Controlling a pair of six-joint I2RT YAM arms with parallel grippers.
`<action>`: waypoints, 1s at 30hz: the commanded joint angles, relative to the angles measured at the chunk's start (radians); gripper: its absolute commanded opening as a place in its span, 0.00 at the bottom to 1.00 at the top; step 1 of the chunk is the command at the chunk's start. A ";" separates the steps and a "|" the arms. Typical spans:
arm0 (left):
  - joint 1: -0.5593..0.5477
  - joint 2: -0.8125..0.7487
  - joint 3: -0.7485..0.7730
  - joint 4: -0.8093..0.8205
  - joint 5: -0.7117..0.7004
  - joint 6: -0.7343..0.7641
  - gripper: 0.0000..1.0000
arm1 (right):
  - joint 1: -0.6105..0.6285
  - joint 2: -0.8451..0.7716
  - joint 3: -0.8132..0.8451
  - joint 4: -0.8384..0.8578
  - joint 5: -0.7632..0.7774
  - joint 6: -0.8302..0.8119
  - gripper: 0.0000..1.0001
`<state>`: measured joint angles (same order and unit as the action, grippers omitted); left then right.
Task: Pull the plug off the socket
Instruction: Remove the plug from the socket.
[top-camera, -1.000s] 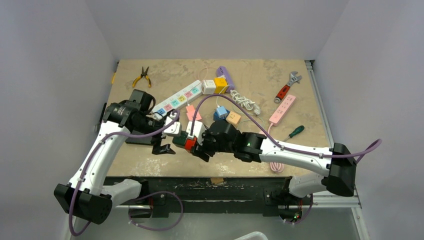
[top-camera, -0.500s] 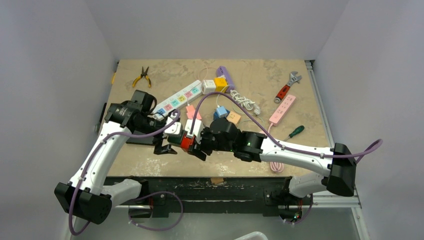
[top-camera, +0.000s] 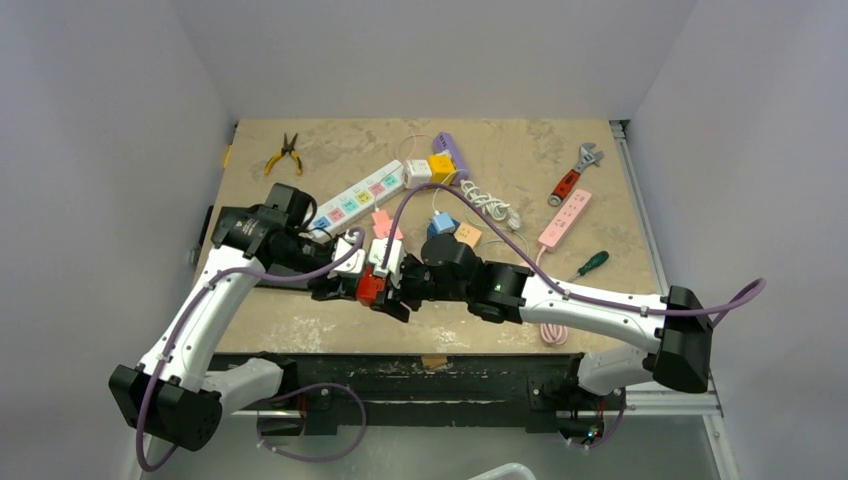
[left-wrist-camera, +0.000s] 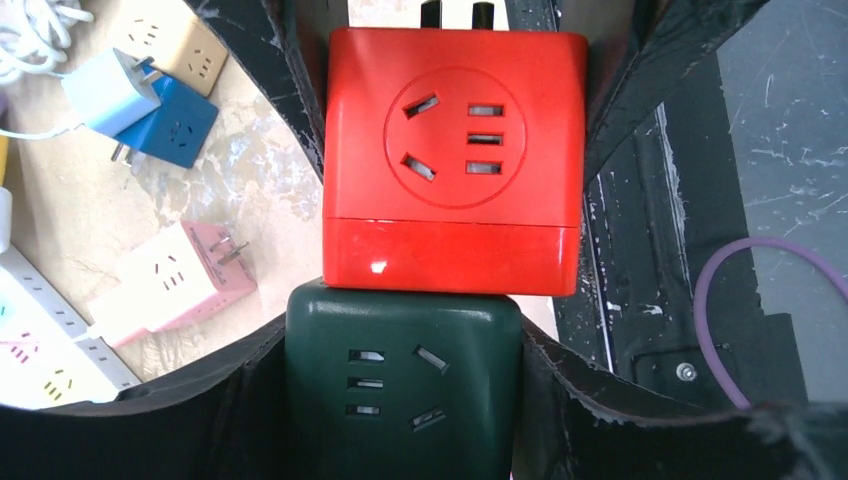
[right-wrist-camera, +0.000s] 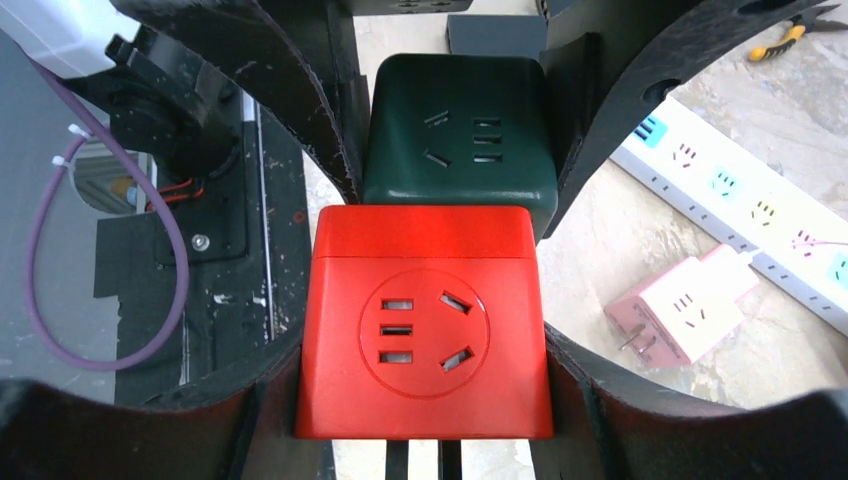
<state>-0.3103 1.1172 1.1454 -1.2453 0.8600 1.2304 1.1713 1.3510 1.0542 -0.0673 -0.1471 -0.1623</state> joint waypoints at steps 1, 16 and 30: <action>-0.014 -0.021 0.019 0.051 -0.010 0.011 0.16 | 0.005 -0.030 0.036 0.088 -0.045 0.000 0.00; 0.077 0.014 -0.041 0.155 -0.226 -0.036 0.00 | -0.015 -0.215 -0.118 -0.004 0.066 0.031 0.00; -0.035 0.082 -0.106 0.329 -0.447 -0.160 0.00 | -0.298 -0.244 -0.207 -0.103 0.225 0.354 0.00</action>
<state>-0.2321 1.2114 1.0714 -1.0435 0.5190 1.2121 1.0622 1.0508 0.8520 -0.1745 -0.0078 -0.0364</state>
